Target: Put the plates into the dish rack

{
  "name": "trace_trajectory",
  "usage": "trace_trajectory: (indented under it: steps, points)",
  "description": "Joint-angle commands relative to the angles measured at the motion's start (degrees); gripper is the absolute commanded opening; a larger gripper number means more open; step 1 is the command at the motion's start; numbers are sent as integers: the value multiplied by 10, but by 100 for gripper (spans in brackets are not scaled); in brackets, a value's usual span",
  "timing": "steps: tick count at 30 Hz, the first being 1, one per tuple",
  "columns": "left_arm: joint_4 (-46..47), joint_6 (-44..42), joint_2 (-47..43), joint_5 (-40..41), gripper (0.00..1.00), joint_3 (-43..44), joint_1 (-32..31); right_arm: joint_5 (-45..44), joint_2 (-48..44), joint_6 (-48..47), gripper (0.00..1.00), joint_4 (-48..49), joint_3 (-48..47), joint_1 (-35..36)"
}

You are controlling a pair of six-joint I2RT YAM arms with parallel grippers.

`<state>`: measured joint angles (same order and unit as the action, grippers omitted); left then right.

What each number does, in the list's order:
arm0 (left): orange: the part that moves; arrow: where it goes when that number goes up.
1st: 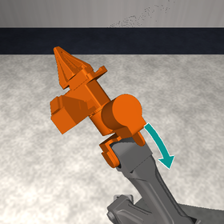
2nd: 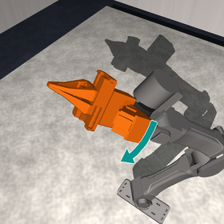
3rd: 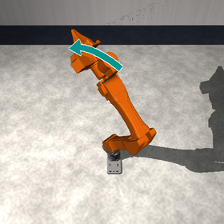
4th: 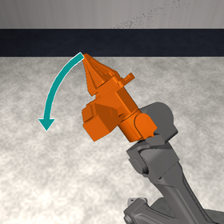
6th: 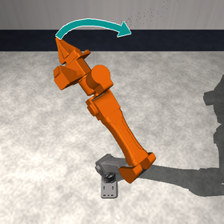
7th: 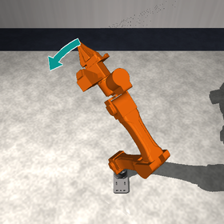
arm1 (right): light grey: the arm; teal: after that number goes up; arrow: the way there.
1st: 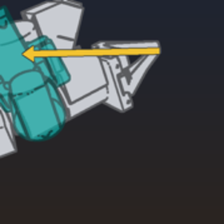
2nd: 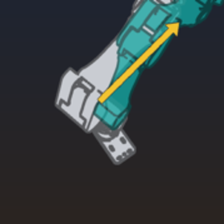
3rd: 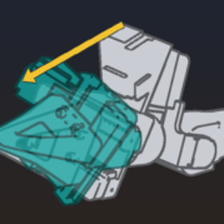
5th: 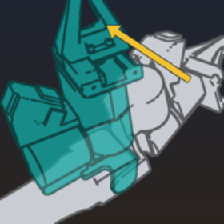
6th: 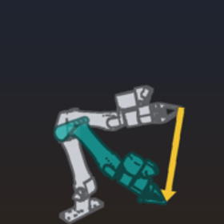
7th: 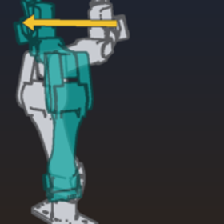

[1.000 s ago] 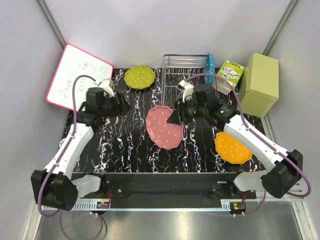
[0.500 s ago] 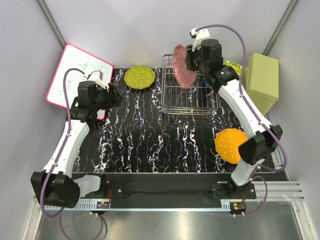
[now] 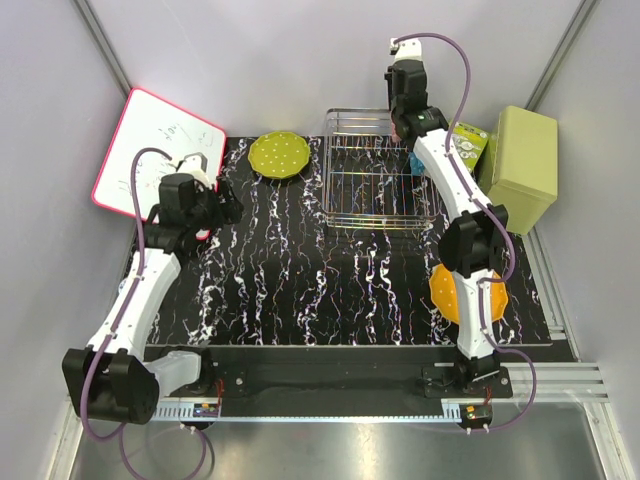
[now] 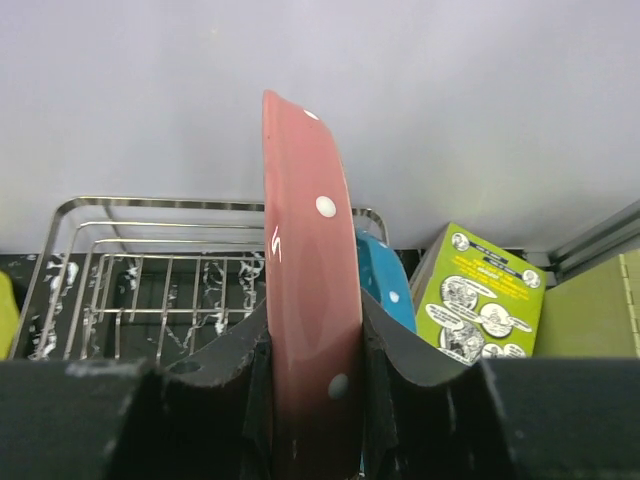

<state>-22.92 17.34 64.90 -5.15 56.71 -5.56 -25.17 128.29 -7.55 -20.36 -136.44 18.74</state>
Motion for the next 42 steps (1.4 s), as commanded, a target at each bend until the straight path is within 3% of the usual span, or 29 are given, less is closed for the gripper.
trace_trajectory:
  steps: [1, 9, 31, 42]
  points:
    - [35, -9, -8, -6, 79, -2, 2, -68, -29, -39, 0, 101, -41, 4]
    - [53, 6, 13, -22, 79, -8, 3, -82, -57, -96, 0, 107, 30, 3]
    - [74, 20, 13, -36, 80, -30, 7, -150, 4, -229, 0, 134, 42, 3]
    - [79, 20, 10, -37, 80, -41, 11, -146, 36, -239, 0, 139, 51, 3]
